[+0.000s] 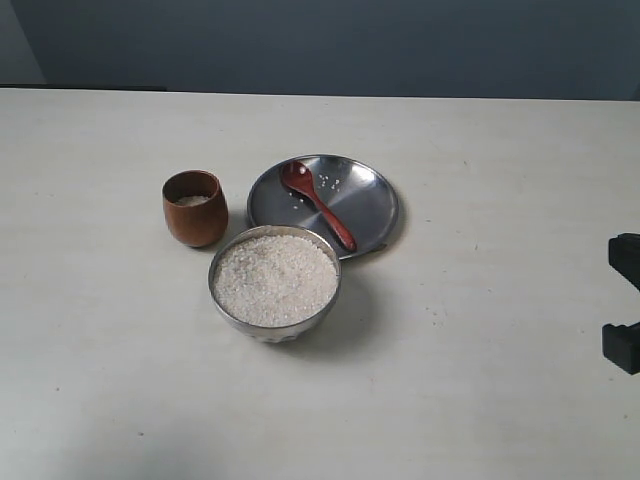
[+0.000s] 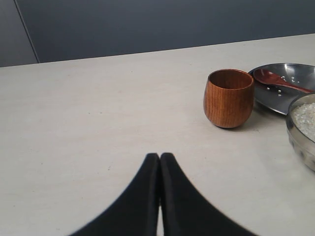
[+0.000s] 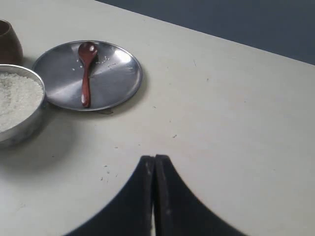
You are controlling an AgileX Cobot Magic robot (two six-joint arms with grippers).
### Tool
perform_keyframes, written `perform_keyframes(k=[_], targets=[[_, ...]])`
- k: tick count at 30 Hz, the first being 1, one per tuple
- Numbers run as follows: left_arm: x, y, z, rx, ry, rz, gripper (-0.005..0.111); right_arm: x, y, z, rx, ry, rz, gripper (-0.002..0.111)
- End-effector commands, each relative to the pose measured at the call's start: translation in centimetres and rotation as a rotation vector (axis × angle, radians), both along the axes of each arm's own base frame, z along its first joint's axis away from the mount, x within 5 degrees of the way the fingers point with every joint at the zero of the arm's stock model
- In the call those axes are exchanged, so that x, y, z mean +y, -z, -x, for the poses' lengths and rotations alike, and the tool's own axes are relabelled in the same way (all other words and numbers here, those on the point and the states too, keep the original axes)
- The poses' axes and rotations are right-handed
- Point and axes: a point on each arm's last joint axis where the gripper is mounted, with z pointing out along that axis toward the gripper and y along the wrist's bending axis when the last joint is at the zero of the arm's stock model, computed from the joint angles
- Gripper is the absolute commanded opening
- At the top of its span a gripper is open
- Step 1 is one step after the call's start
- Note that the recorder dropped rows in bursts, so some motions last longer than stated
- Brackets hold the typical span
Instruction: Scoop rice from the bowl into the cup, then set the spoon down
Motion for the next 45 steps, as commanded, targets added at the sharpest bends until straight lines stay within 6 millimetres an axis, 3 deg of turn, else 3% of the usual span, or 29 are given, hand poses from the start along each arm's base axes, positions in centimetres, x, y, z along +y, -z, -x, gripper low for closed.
perform_keyframes(k=[1,15,24,33,45], targets=[[0.0,0.1,0.0,-0.006,-0.001,0.015,0.000,-0.1,0.0,0.1,-0.006,0.003,-0.003,-0.001],[0.0,0.1,0.0,-0.006,-0.001,0.015,0.000,-0.5,-0.6,0.7,-0.056,0.003,-0.034,-0.001],[0.0,0.1,0.0,-0.006,-0.001,0.015,0.000,-2.8,-2.7,4.0,-0.287,0.018,-0.161,-0.001],[0.0,0.1,0.0,-0.006,-0.001,0.015,0.000,-4.9,-3.1,7.0,-0.416,0.091,-0.260,-0.001],[0.0,0.1,0.0,-0.006,-0.001,0.015,0.000,-4.6,-2.9,7.0,-0.376,0.078,-0.321,-0.001]])
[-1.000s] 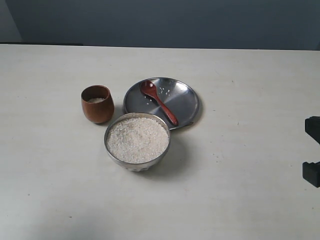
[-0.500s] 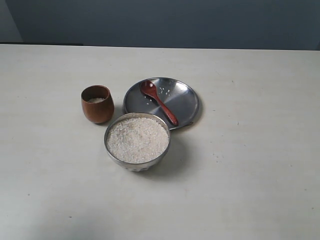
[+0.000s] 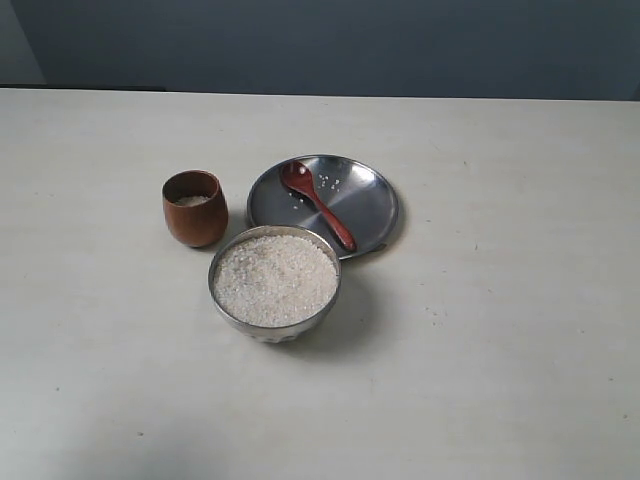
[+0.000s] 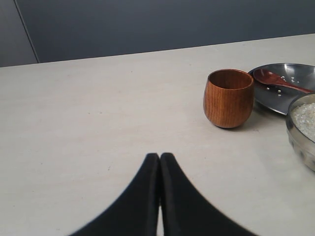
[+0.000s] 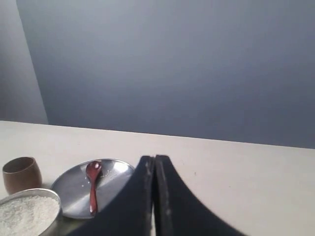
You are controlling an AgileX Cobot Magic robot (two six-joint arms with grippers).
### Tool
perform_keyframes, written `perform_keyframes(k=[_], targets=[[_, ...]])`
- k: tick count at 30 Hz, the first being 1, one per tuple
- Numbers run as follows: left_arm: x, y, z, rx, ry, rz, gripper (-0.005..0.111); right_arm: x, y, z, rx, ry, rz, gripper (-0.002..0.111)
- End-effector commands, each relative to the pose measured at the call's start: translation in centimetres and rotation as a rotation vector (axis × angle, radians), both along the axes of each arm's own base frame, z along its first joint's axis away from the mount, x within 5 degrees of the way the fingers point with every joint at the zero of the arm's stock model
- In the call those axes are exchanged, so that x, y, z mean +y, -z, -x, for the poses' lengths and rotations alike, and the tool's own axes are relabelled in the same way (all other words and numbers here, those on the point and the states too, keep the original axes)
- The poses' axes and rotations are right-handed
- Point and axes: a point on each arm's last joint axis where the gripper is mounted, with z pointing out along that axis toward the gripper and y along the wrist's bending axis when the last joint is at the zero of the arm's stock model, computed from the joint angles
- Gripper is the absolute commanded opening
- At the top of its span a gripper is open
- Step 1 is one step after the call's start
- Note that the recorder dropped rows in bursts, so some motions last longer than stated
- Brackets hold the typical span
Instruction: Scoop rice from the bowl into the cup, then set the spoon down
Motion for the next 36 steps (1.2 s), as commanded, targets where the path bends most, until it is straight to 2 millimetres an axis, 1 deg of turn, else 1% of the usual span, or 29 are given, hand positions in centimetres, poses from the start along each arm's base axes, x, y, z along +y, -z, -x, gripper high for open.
perform_keyframes(k=[1,5,9,13,16,22,26,32,36], targets=[[0.0,0.1,0.0,-0.006,-0.001,0.015,0.000,0.0,0.1,0.1,0.010,-0.006,-0.023,-0.001],[0.0,0.1,0.0,-0.006,-0.001,0.015,0.000,0.5,0.6,0.1,0.018,-0.050,0.032,-0.001],[0.0,0.1,0.0,-0.006,-0.001,0.015,0.000,1.3,1.6,0.0,0.016,-0.134,0.118,-0.001],[0.0,0.1,0.0,-0.006,-0.001,0.015,0.000,2.0,2.6,-0.2,-0.013,-0.186,0.161,-0.001],[0.0,0.1,0.0,-0.006,-0.001,0.015,0.000,2.2,3.1,-0.4,-0.027,-0.199,0.155,-0.001],[0.0,0.1,0.0,-0.006,-0.001,0.015,0.000,2.4,4.4,-0.8,-0.005,-0.202,0.165,-0.001],[0.0,0.1,0.0,-0.006,-0.001,0.013,0.000,2.5,4.9,-0.9,0.007,-0.199,0.184,-0.001],[0.0,0.1,0.0,-0.006,-0.001,0.011,0.000,2.5,6.4,-1.2,0.041,-0.195,0.229,-0.001],[0.0,0.1,0.0,-0.006,-0.001,0.011,0.000,2.6,7.5,-1.3,0.073,-0.194,0.227,-0.001]])
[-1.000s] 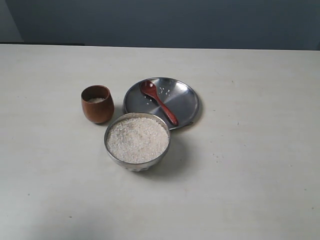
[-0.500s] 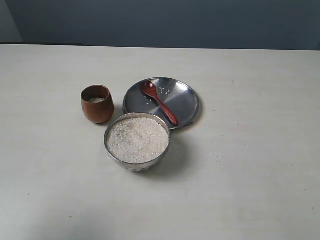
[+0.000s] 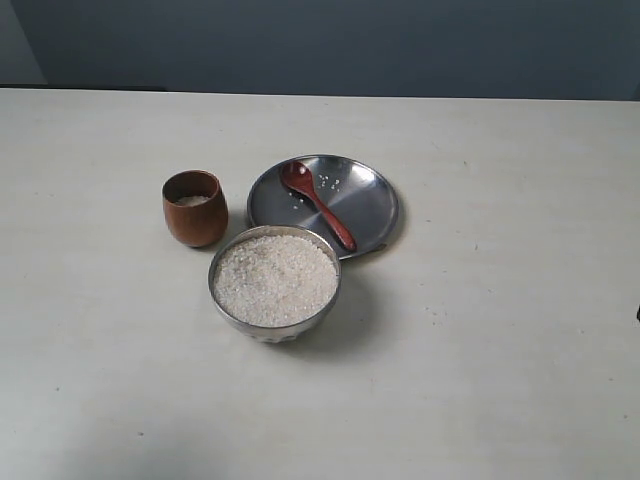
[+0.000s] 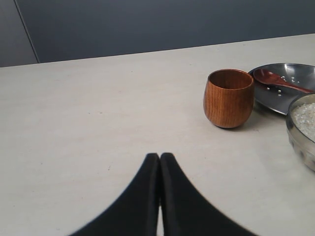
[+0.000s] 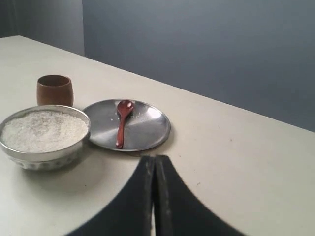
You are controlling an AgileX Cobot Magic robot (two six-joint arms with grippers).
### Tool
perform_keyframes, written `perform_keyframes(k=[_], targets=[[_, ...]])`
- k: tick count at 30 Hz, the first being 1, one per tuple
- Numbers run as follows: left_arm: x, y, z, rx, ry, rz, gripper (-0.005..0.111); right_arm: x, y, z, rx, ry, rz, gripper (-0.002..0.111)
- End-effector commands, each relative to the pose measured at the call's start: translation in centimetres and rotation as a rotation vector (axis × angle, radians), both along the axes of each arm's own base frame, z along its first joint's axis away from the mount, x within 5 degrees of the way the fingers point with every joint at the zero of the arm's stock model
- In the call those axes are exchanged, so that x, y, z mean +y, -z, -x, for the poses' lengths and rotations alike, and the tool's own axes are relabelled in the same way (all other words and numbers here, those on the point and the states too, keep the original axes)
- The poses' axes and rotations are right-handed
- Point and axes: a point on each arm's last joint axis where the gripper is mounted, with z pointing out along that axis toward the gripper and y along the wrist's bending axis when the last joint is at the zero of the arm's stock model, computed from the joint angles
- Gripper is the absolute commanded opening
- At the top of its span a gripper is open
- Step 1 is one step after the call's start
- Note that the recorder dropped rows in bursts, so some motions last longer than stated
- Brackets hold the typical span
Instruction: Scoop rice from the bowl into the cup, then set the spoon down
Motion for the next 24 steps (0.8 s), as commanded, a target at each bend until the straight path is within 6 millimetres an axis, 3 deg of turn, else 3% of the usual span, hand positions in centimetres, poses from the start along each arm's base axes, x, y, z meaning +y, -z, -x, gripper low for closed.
perform_keyframes(k=[1,12,16,24], targets=[[0.0,0.1,0.0,-0.006,-0.001,0.011,0.000,0.0,1.4,-0.2,0.024,0.026,0.015,-0.001],[0.0,0.1,0.0,-0.006,-0.001,0.008,0.000,-1.5,2.6,-0.6,0.093,0.330,0.016,-0.001],[0.0,0.1,0.0,-0.006,-0.001,0.008,0.000,-1.6,3.8,-0.8,0.120,0.375,-0.026,-0.001],[0.0,0.1,0.0,-0.006,-0.001,0.008,0.000,-2.0,3.8,-0.9,0.115,0.473,-0.053,-0.001]])
